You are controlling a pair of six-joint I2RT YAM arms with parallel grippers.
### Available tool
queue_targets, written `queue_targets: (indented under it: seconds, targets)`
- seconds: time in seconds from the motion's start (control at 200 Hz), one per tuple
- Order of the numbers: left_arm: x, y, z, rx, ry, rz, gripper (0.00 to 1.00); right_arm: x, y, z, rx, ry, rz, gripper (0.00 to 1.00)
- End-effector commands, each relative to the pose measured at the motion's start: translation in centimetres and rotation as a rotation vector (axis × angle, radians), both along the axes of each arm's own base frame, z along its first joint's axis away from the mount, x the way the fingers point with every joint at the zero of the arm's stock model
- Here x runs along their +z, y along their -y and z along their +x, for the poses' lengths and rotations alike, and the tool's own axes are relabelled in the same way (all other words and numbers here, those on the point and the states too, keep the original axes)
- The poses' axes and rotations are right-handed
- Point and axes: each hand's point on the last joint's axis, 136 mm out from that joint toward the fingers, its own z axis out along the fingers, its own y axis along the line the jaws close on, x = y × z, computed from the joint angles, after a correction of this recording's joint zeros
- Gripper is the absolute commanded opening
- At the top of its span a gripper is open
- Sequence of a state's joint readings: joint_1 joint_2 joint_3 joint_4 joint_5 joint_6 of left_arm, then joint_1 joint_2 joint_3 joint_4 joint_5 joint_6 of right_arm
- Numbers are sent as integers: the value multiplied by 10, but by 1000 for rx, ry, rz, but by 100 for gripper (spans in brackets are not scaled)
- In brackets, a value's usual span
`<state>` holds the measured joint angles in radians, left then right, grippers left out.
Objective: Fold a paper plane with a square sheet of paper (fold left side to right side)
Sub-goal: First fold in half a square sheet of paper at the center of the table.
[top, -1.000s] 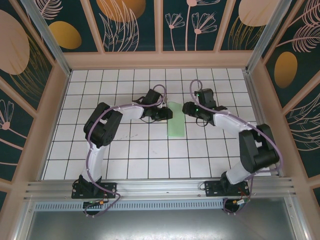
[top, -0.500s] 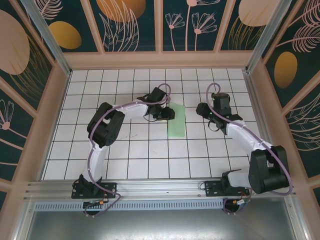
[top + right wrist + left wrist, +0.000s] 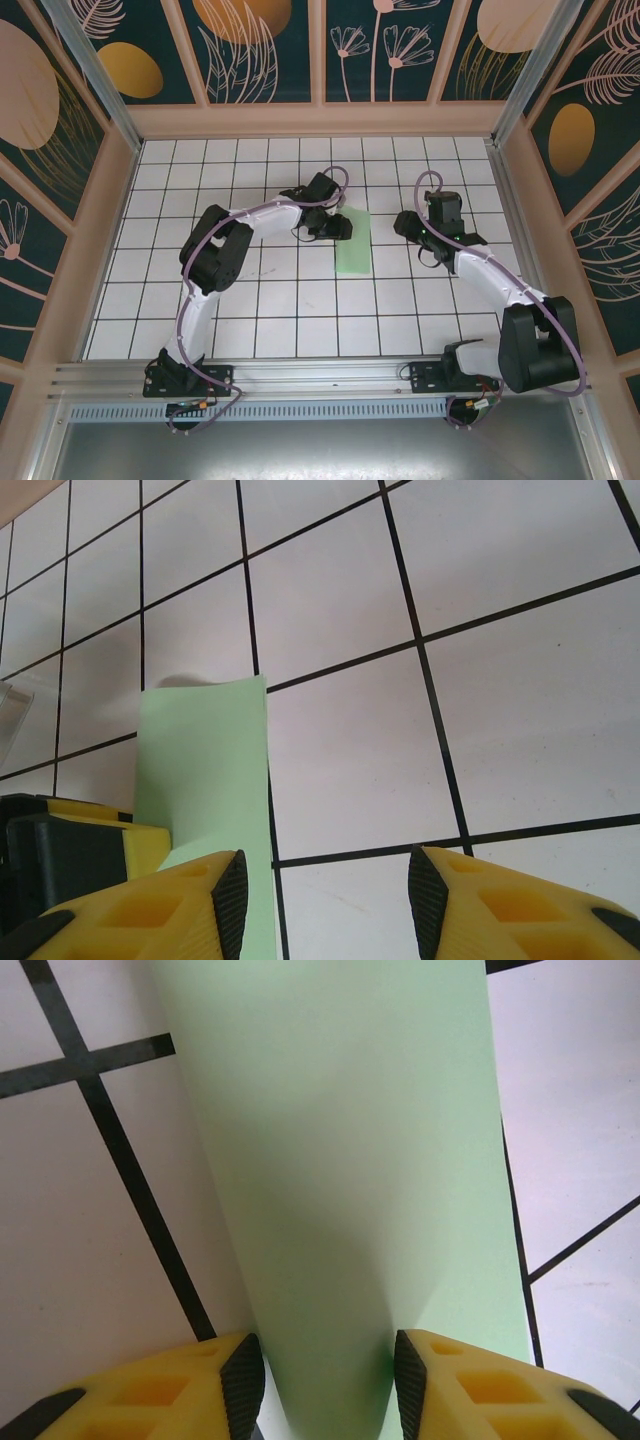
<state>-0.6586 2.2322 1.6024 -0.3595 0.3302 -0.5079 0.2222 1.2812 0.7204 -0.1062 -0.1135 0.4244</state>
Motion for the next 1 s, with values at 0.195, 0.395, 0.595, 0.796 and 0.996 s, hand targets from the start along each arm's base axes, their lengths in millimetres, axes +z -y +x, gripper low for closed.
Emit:
queue_targets:
  seconds: [0.195, 0.395, 0.595, 0.796, 0.996]
  targets:
    - [-64, -22, -6, 12, -35, 155, 45, -2, -6, -6, 33, -7, 37, 49]
    - [-64, -22, -6, 13, -36, 154, 45, -5, -11, -7, 51, -14, 58, 49]
    - [-64, -23, -6, 15, -36, 160, 44, -10, -16, -8, 69, -29, 74, 49]
    - [-65, -27, -10, -12, -30, 175, 44, -10, -16, -8, 68, -30, 70, 49]
    - [-64, -27, -9, -17, -24, 178, 45, -12, -16, -7, 70, -34, 71, 49]
